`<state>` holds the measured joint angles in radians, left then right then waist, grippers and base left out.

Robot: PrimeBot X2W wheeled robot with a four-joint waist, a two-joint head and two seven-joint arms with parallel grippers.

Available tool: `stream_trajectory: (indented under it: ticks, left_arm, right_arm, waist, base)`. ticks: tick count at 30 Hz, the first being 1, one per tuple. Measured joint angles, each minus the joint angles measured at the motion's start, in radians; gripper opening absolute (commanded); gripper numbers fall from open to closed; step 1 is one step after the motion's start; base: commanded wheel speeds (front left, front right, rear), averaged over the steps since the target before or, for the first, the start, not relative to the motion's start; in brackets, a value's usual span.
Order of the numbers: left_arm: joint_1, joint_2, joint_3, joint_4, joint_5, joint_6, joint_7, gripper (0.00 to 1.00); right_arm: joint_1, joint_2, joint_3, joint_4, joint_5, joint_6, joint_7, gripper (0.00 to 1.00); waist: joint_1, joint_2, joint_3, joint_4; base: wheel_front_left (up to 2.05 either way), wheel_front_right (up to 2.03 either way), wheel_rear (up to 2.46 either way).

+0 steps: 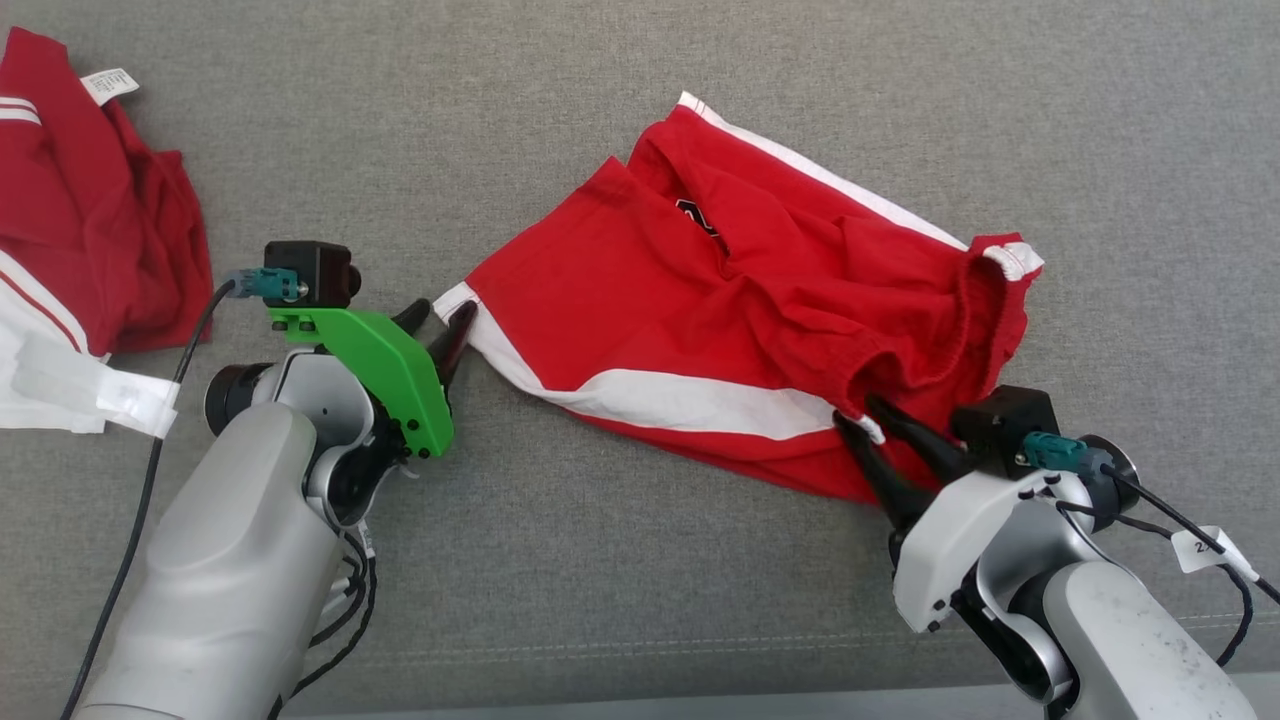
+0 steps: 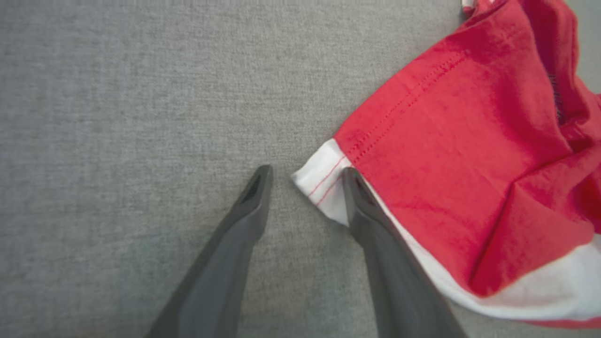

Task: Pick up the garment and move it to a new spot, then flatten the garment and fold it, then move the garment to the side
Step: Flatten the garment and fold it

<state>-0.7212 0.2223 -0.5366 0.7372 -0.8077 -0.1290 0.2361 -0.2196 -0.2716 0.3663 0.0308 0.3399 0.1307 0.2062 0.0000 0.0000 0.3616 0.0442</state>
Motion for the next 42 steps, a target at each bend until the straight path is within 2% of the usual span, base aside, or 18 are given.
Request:
stream_trajectory:
  ticks: [1, 7, 13, 21, 27, 32, 38, 42]
  left_arm:
    - [-0.003, 0.000, -0.007, -0.002, -0.006, 0.000, -0.008, 0.00]
    - [-0.003, 0.012, -0.035, -0.018, -0.028, 0.000, -0.062, 0.00]
    - [0.026, 0.059, 0.013, -0.097, -0.058, 0.007, -0.148, 0.00]
    - [0.077, 0.111, 0.078, -0.336, -0.061, 0.094, -0.215, 0.00]
    - [0.096, 0.147, 0.093, -0.545, -0.036, 0.170, -0.209, 0.00]
    - [0.059, 0.186, 0.106, -0.685, 0.004, 0.222, -0.176, 0.00]
    - [-0.024, 0.219, 0.109, -0.789, 0.061, 0.271, -0.132, 0.00]
    - [-0.059, 0.221, 0.096, -0.809, 0.070, 0.280, -0.095, 0.00]
  right_arm:
    - [-0.001, 0.000, 0.000, -0.003, 0.002, 0.000, -0.001, 0.00]
    - [0.009, 0.010, -0.013, -0.052, 0.077, 0.000, -0.032, 0.00]
    - [0.033, 0.012, -0.057, -0.136, 0.172, 0.000, -0.073, 0.00]
    - [0.009, 0.042, -0.135, -0.202, 0.274, 0.000, -0.156, 0.00]
    - [-0.085, 0.038, -0.166, -0.202, 0.273, 0.000, -0.219, 0.00]
    - [-0.207, 0.008, -0.161, -0.184, 0.270, 0.000, -0.239, 0.00]
    - [-0.341, -0.029, -0.131, -0.141, 0.264, 0.000, -0.240, 0.00]
    - [-0.390, -0.040, -0.107, -0.098, 0.269, 0.000, -0.233, 0.00]
  waist:
    - [0.0000, 0.0000, 0.001, -0.001]
    - [0.0000, 0.0000, -0.009, -0.006]
    - [0.0000, 0.0000, -0.048, -0.014]
    - [0.0000, 0.0000, -0.102, -0.028]
    - [0.0000, 0.0000, -0.142, -0.037]
    - [0.0000, 0.0000, -0.174, -0.046]
    - [0.0000, 0.0000, -0.203, -0.054]
    - [0.0000, 0.0000, -0.212, -0.054]
  base:
    - [0.00, 0.00, 0.00]
    - [0.00, 0.00, 0.00]
    - [0.00, 0.00, 0.00]
    - [0.00, 0.00, 0.00]
    - [0.00, 0.00, 0.00]
    - [0.00, 0.00, 0.00]
    - [0.00, 0.00, 0.00]
    - [0.00, 0.00, 0.00]
